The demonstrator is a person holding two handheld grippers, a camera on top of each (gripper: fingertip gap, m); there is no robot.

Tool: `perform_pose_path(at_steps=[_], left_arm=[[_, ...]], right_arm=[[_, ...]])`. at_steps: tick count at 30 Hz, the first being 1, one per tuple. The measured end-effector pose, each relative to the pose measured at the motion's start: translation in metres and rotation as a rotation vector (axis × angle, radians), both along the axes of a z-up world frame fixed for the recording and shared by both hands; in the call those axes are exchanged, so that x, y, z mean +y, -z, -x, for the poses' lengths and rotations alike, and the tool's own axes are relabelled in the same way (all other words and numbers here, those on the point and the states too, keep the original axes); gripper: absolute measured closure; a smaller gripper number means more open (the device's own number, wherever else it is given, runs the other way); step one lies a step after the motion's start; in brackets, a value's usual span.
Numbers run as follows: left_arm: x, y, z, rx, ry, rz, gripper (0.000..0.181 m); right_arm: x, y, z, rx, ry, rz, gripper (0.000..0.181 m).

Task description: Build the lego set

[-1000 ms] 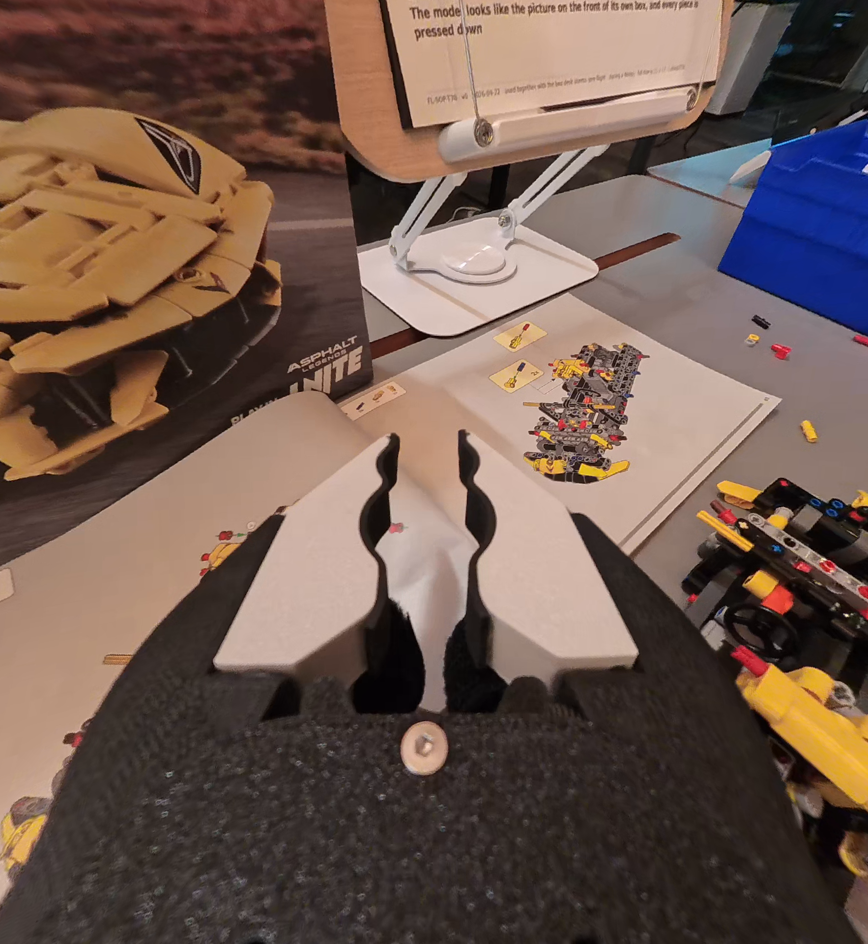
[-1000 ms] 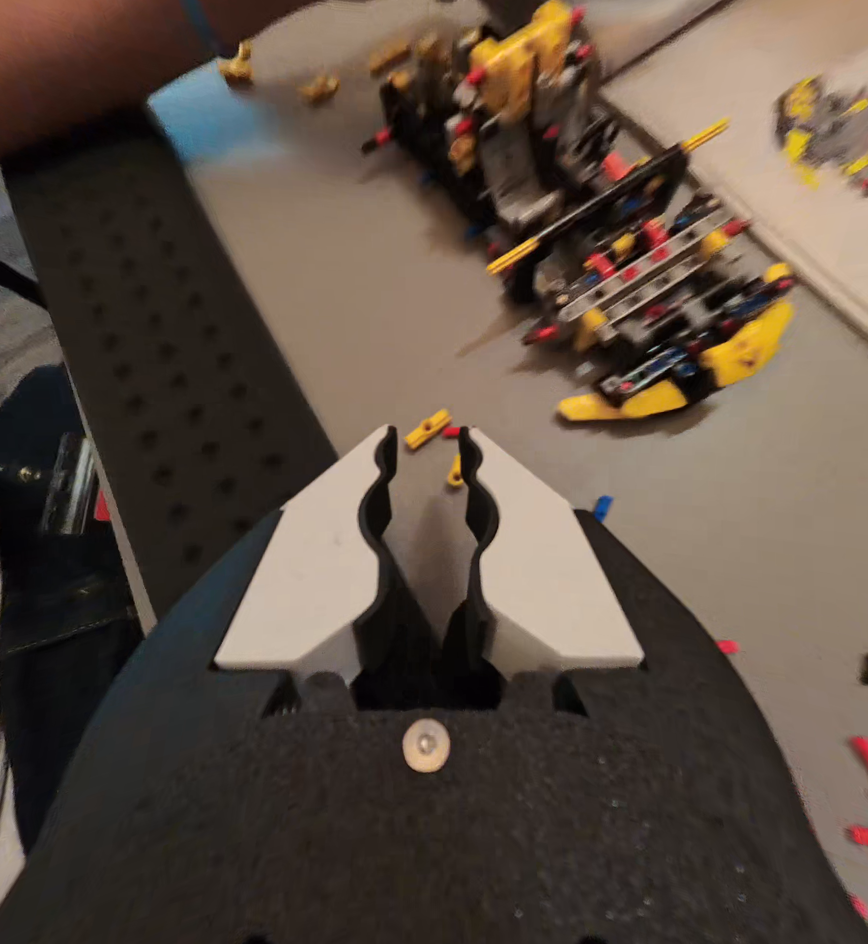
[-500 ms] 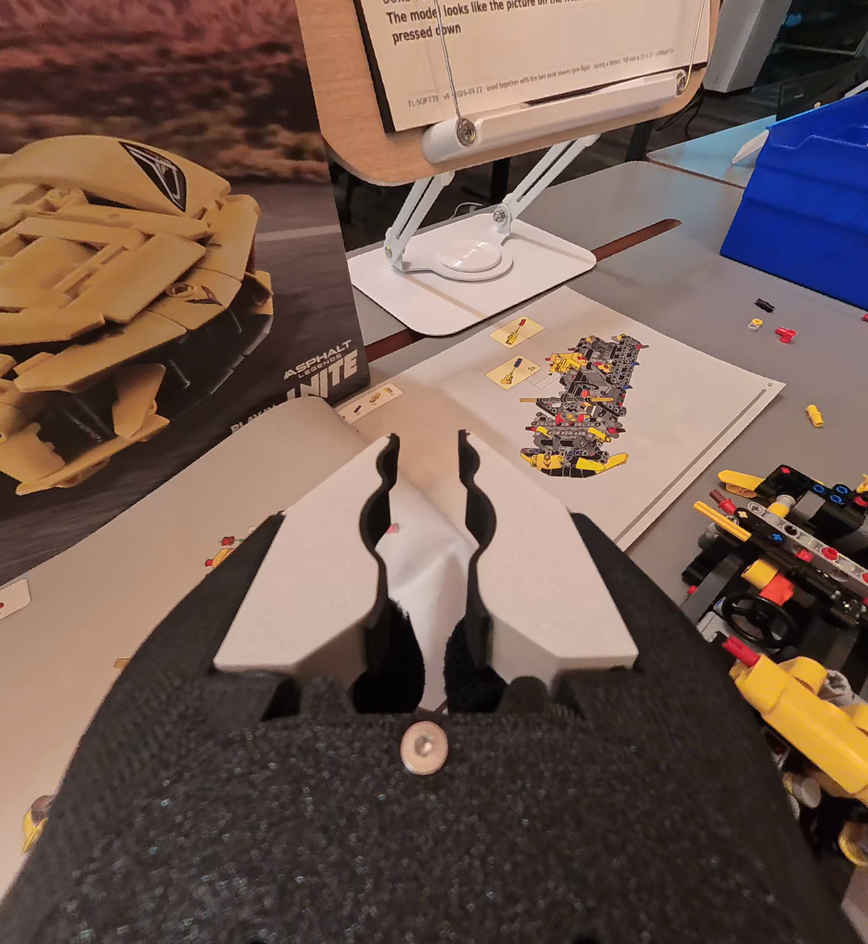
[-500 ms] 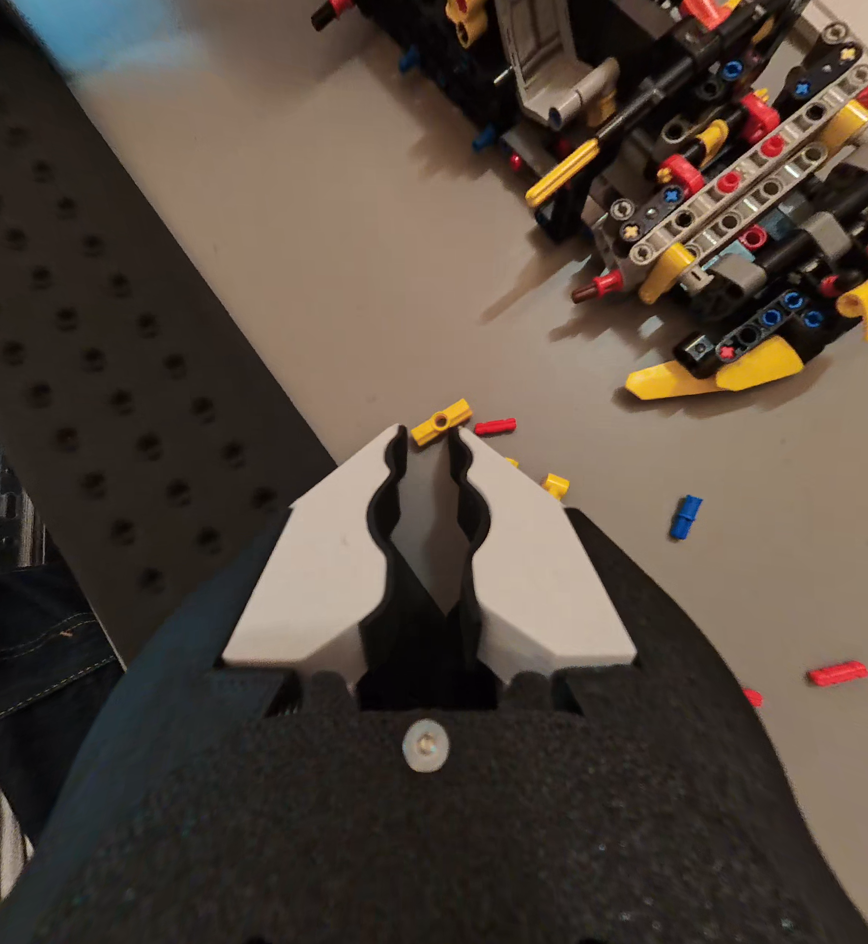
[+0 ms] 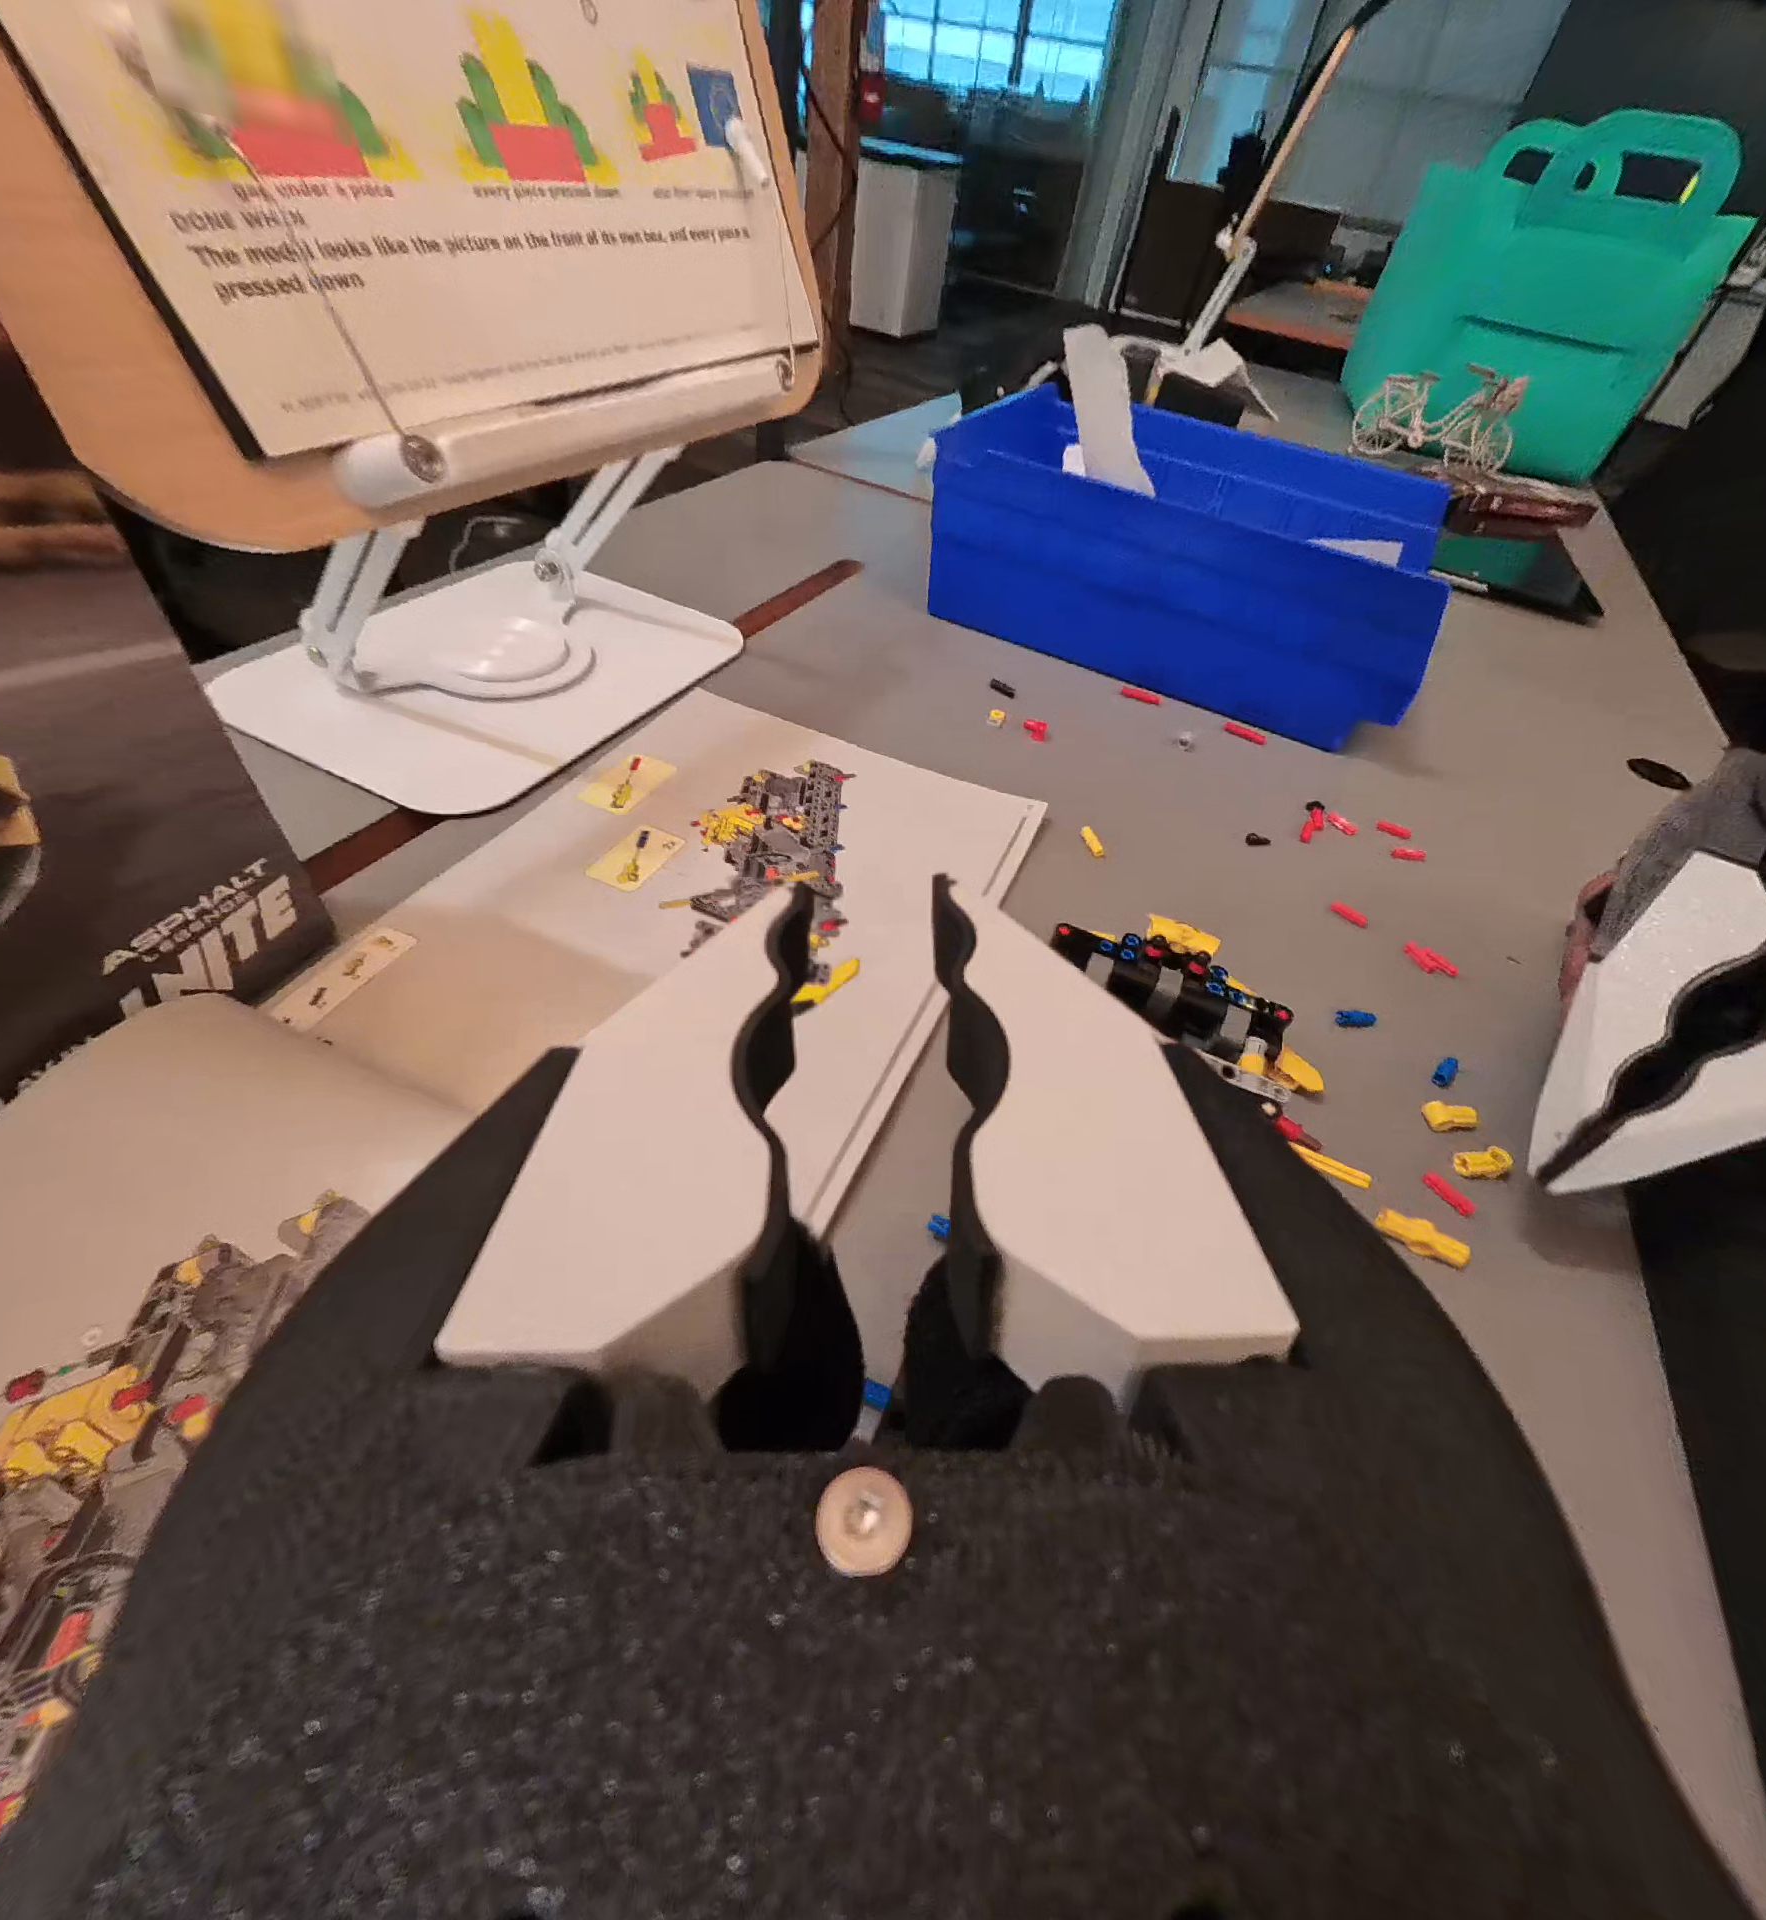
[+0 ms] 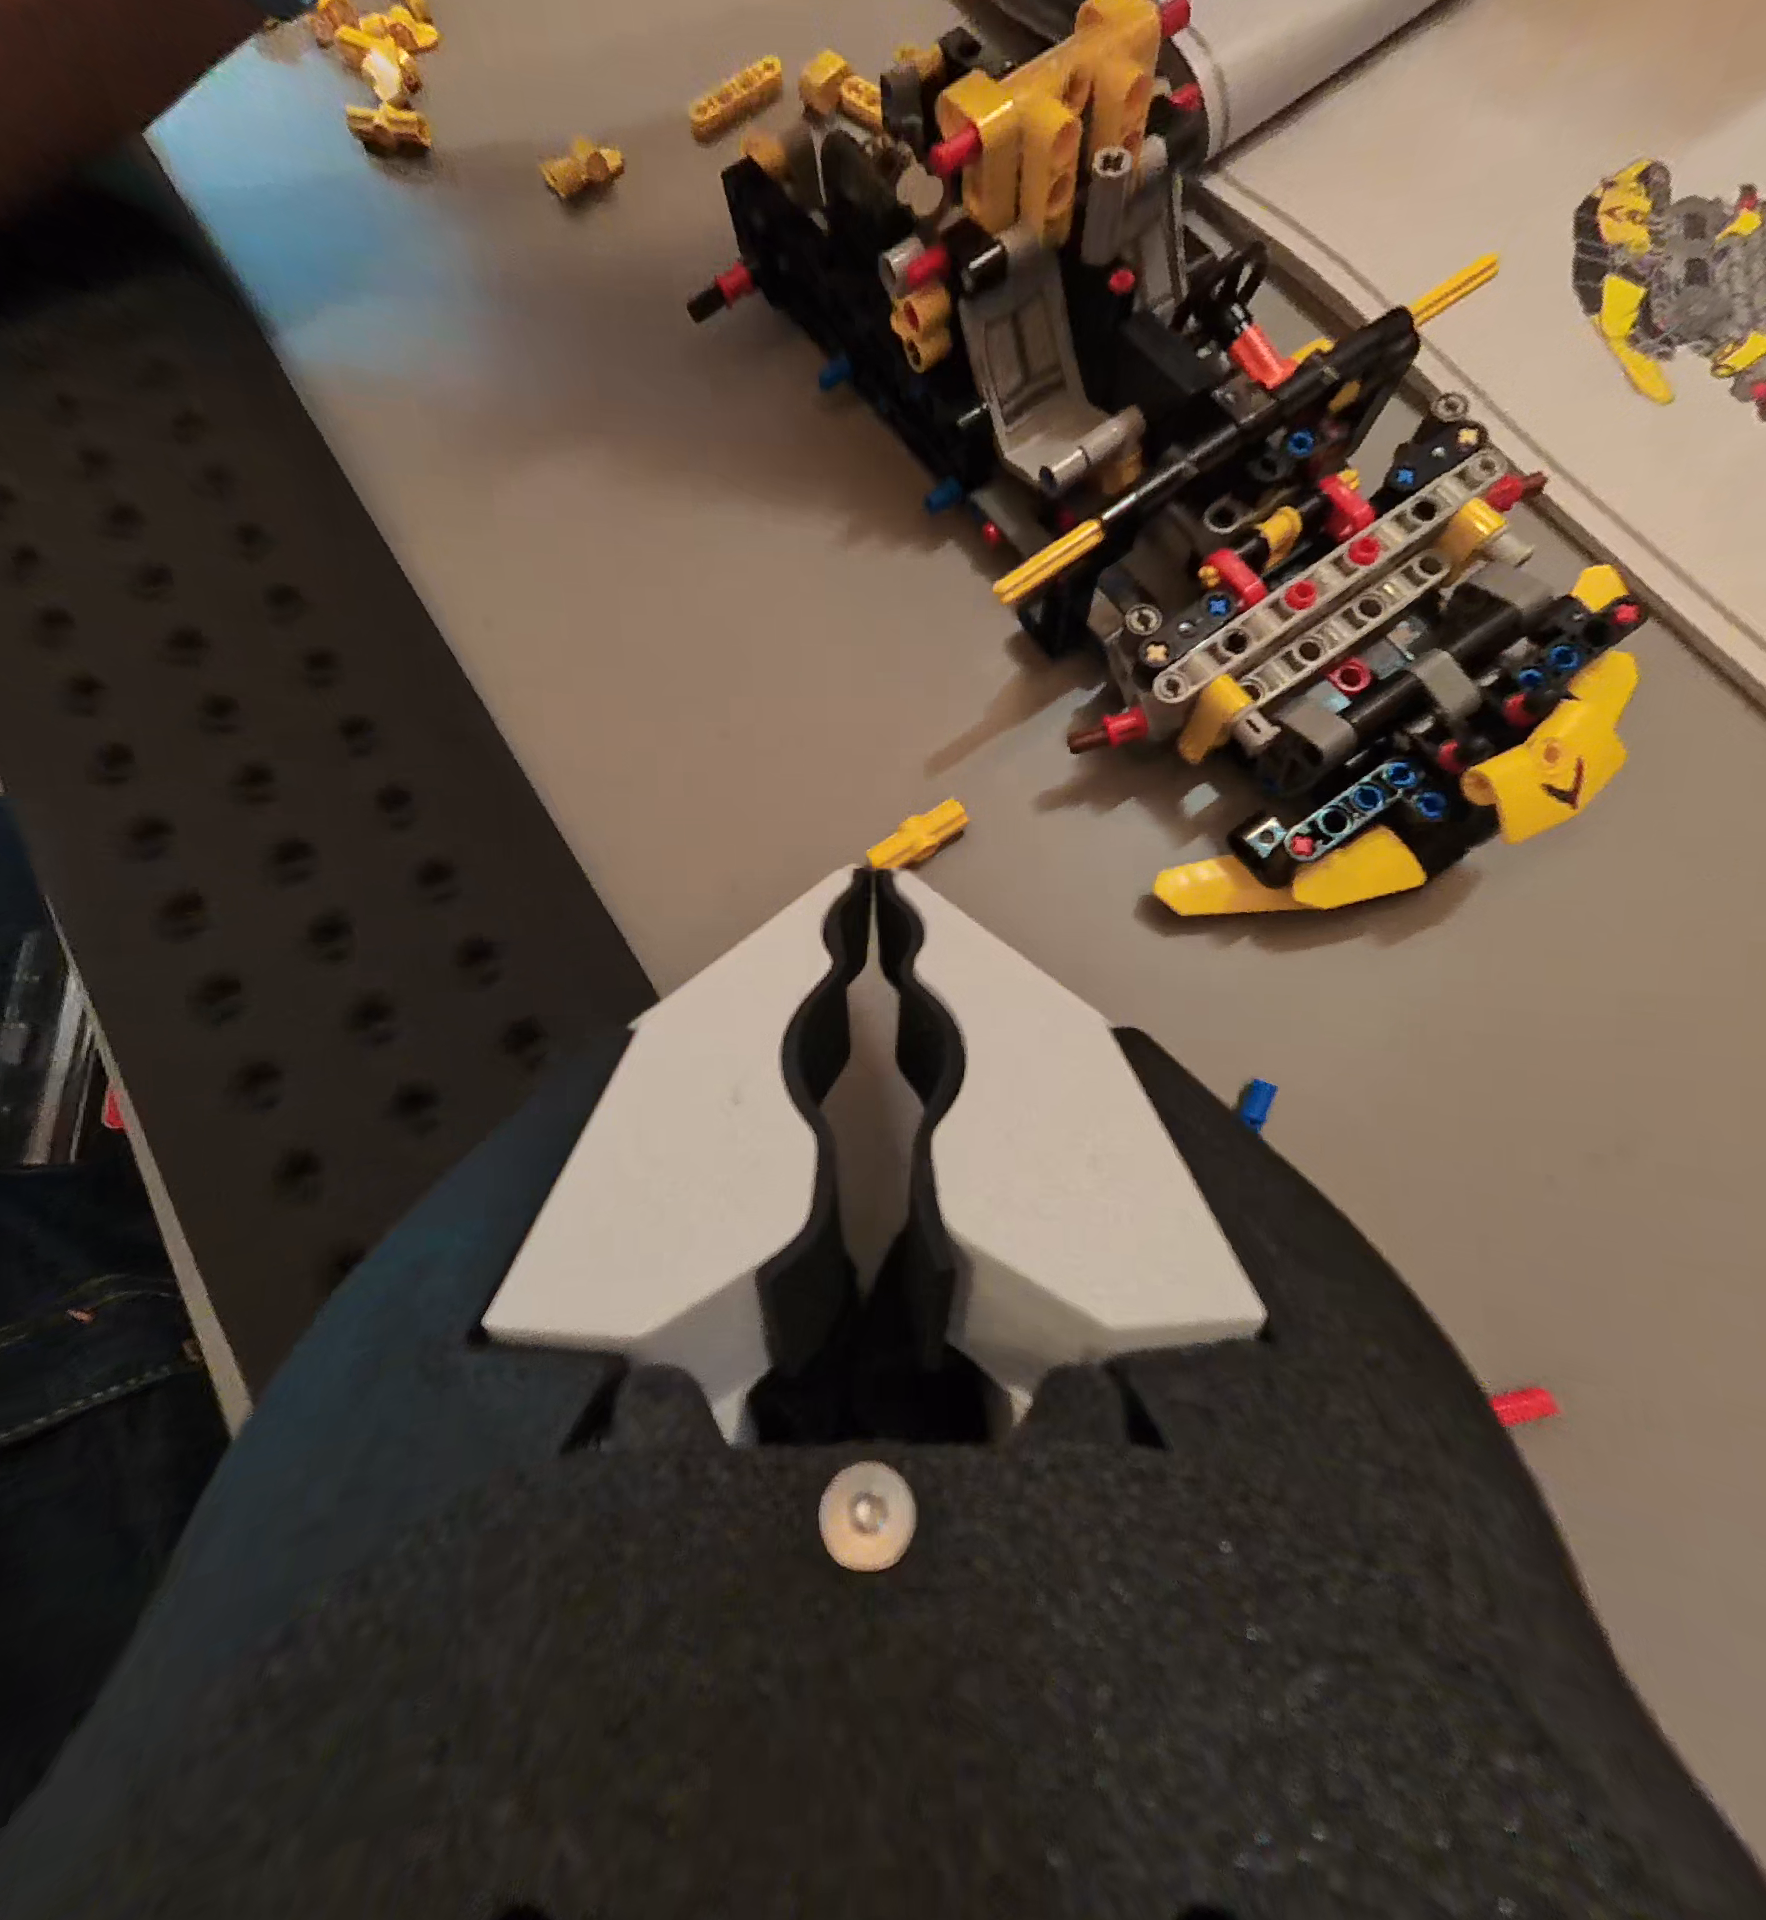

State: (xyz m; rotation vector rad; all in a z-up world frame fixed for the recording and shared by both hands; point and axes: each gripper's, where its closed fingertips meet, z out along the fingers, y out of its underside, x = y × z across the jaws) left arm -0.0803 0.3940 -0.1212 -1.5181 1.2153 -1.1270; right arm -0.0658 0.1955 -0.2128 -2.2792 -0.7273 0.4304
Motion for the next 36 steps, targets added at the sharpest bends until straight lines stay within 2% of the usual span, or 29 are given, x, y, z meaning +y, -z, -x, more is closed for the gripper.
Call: perform_pose_path(at_steps=[3, 8, 13, 15, 19, 23, 27, 29, 32, 36], left_arm=[[0.012, 0.003, 0.003, -0.005, -0.039, 0.033, 0.158], [0.019, 0.008, 0.004, -0.015, -0.056, 0.077, 0.158], [0.017, 0.01, 0.002, 0.008, -0.055, 0.043, 0.158], [0.015, 0.011, 0.0, 0.019, -0.052, 0.032, 0.158], [0.006, 0.014, -0.003, 0.03, -0.007, 0.045, 0.158], [-0.021, 0.009, -0.003, 0.025, 0.158, 0.177, 0.158], [-0.05, 0.003, 0.009, 0.021, 0.358, 0.318, 0.157], [-0.057, 0.003, 0.013, 0.024, 0.408, 0.359, 0.155], [-0.065, -0.001, 0.015, 0.011, 0.452, 0.369, 0.154], [-0.073, 0.0, 0.01, 0.023, 0.461, 0.333, 0.154]], right_arm=[[0.004, 0.004, 0.003, -0.049, -0.024, -0.013, 0.16], [0.01, 0.029, 0.006, -0.113, -0.036, 0.079, 0.153], [0.016, 0.03, 0.008, -0.088, 0.023, 0.08, 0.158], [0.019, 0.031, 0.008, -0.124, 0.026, 0.048, 0.172], [0.021, 0.029, 0.007, -0.221, -0.005, -0.031, 0.174], [0.034, -0.002, 0.01, -0.269, -0.056, -0.232, 0.174], [0.074, -0.064, 0.005, -0.511, -0.128, -0.661, 0.175], [0.095, -0.088, 0.009, -0.605, -0.182, -0.855, 0.174], [0.122, -0.098, 0.014, -0.662, -0.198, -1.021, 0.174], [0.133, -0.088, 0.016, -0.689, -0.186, -1.096, 0.174]])
